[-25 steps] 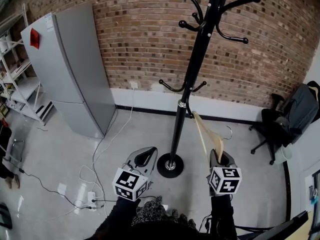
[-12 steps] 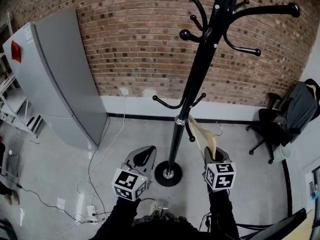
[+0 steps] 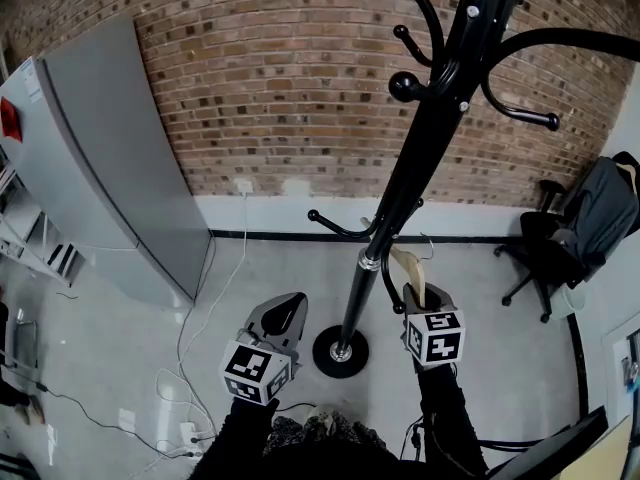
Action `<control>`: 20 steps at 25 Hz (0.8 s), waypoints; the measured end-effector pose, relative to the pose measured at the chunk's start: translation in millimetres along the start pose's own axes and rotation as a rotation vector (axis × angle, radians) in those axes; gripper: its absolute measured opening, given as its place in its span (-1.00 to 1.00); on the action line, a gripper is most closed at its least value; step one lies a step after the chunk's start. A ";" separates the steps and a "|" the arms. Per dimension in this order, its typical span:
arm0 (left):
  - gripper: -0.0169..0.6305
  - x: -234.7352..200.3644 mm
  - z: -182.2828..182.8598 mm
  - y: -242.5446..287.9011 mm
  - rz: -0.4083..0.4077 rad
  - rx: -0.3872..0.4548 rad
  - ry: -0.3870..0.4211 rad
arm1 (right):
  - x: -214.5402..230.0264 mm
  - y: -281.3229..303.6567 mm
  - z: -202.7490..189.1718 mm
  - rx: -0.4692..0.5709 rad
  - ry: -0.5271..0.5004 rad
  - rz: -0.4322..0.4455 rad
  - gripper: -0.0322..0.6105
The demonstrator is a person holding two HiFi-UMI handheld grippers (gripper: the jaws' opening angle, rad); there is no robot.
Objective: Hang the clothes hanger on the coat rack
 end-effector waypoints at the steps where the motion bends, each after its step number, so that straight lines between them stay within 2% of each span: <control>1: -0.92 -4.1 -0.2 0.6 0.000 -0.002 0.000 | -1.7 6.3 1.5 -0.003 -0.006 0.002 -0.74; 12: -0.92 -34.6 -2.5 9.4 -0.001 -0.039 -0.002 | -9.6 62.8 14.8 -0.056 -0.047 0.021 -0.74; 20: -0.92 -46.5 -9.3 12.6 -0.006 -0.054 -0.019 | -22.2 84.3 7.7 -0.105 -0.054 0.030 -0.74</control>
Point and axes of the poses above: the fingertips, and each gripper's own axes: y forward along the fingers, x to its right, z out of its top, the point moved 10 cm from there along -y, backward along the fingers, and after that the axes turned 13 degrees about -z, right-handed, at the moved point
